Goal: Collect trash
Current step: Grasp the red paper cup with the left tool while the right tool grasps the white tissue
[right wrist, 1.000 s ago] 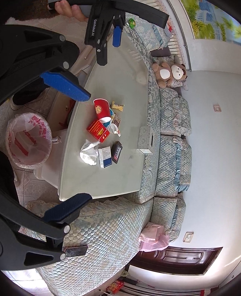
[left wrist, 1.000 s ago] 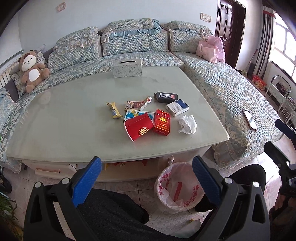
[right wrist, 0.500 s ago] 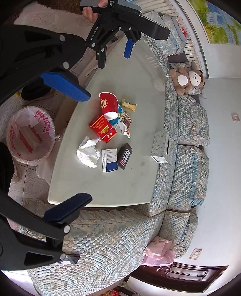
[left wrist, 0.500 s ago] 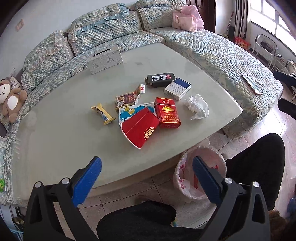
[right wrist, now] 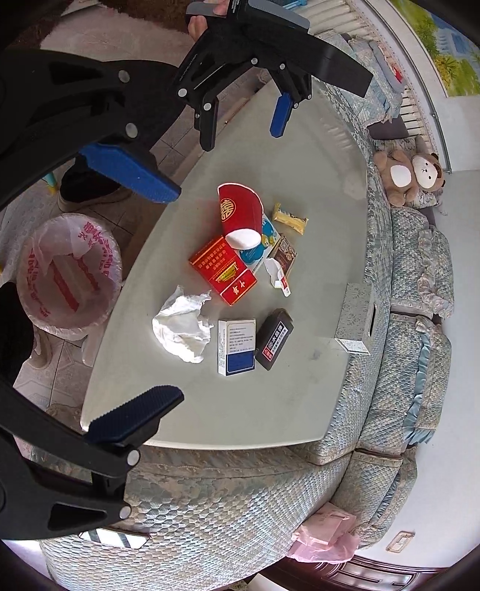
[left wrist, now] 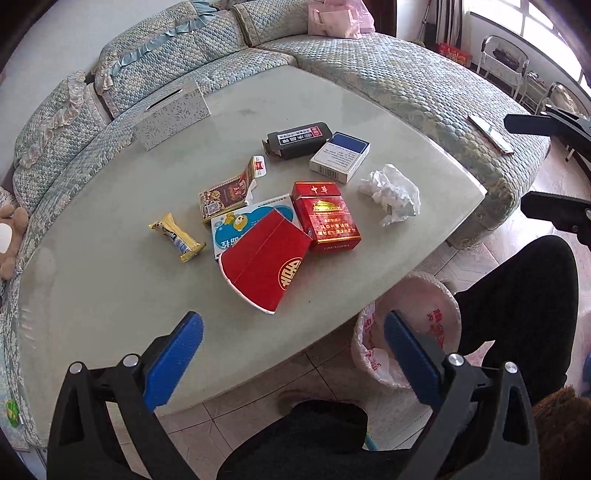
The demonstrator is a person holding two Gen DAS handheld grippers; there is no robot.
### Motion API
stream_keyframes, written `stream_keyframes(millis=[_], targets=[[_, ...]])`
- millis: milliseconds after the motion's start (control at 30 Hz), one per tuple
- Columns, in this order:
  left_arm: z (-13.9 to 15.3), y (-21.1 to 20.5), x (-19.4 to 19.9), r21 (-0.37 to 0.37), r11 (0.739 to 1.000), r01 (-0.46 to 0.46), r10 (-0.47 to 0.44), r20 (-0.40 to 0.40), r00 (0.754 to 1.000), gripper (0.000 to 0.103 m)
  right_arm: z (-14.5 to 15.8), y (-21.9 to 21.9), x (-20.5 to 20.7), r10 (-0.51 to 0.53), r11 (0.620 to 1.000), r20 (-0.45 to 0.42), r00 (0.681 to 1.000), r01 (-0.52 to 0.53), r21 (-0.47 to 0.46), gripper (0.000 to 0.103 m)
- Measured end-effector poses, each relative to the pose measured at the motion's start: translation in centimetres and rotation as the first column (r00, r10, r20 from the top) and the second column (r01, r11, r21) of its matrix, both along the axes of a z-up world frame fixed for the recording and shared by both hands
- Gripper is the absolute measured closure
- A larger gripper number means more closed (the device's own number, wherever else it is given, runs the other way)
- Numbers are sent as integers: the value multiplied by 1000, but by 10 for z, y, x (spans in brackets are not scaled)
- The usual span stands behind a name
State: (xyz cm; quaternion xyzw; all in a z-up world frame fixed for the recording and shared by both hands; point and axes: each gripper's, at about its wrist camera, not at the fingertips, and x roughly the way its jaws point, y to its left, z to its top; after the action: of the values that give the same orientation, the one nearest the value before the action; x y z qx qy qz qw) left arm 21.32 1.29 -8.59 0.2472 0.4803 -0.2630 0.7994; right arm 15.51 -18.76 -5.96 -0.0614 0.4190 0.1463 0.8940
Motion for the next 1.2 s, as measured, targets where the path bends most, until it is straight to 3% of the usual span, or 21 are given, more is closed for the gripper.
stream_keyframes(millis=[233,800,1067,1200], targets=[[-21,-11,19,10,998,58,-58,-13,998,7,-28,1,22,13,1000,-70,997,-14,-14,6],[-80,-22,81,50,997,60,-56,-88,995,7,-95,-10,74,1,1000,-222,975,-1,0,6],[-100,-24,100,77,996,51,-46,-75,996,7,-120,-15,95,-15,1000,-262,965,20,18,6],[-102,-22,105,54,998,42,-38,-79,996,7,-125,-13,98,-18,1000,-252,968,21,11,6]])
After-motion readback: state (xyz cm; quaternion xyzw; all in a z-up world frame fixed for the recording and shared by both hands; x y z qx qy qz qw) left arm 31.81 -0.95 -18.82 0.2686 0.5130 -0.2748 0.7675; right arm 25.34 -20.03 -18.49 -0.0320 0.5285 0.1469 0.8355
